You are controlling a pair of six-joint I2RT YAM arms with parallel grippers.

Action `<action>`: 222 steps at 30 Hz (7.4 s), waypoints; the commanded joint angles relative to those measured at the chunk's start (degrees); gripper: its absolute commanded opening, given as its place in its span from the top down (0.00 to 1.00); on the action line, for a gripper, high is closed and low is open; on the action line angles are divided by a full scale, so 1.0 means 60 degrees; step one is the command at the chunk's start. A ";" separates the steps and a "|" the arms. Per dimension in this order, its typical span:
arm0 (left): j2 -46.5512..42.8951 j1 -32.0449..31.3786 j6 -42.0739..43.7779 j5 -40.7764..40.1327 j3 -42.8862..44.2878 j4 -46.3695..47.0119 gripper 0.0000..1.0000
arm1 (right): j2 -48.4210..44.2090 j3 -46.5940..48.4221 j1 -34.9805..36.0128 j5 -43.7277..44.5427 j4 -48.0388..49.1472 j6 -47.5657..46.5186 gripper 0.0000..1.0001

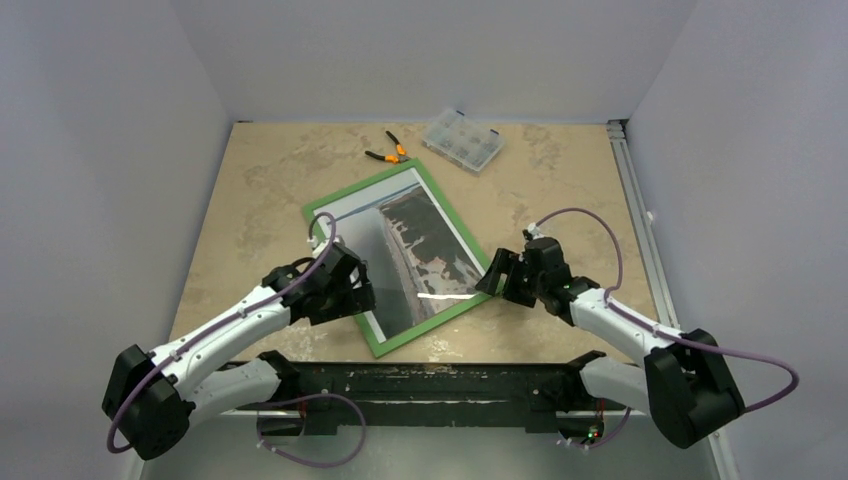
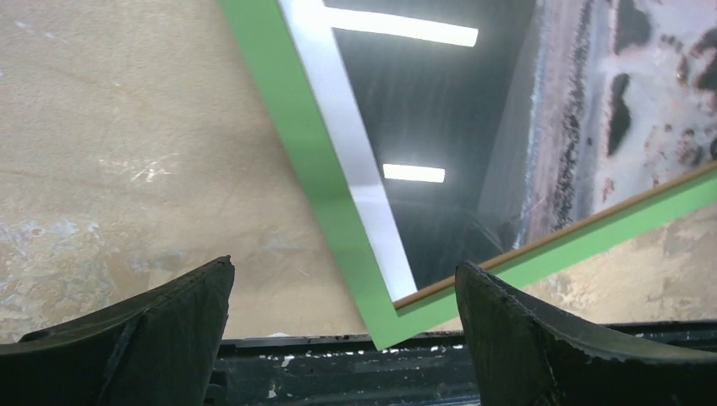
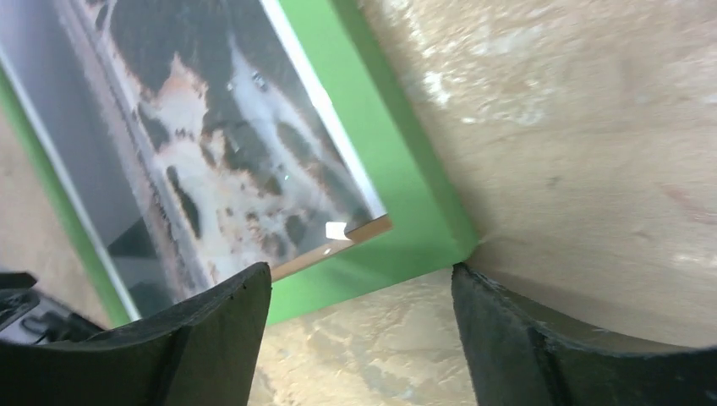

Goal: Put the photo into the frame
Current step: Turn over the photo frame at the center of the board, then adjust the photo frame at the center of the board.

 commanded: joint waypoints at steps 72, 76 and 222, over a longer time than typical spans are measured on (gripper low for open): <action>0.2787 0.1733 0.1538 0.3090 -0.0881 0.4193 0.56 | -0.1988 -0.1437 0.2211 -0.0592 -0.0719 0.0839 0.20; 0.3305 0.1634 0.1706 0.3179 -0.0430 0.4064 0.55 | -0.2825 -0.1618 0.2677 -0.0848 -0.1312 0.1193 0.21; -0.1541 0.3178 0.4041 -0.1733 0.0094 0.4512 0.00 | -0.3269 0.2575 0.0129 0.2809 -0.2148 -0.2197 0.01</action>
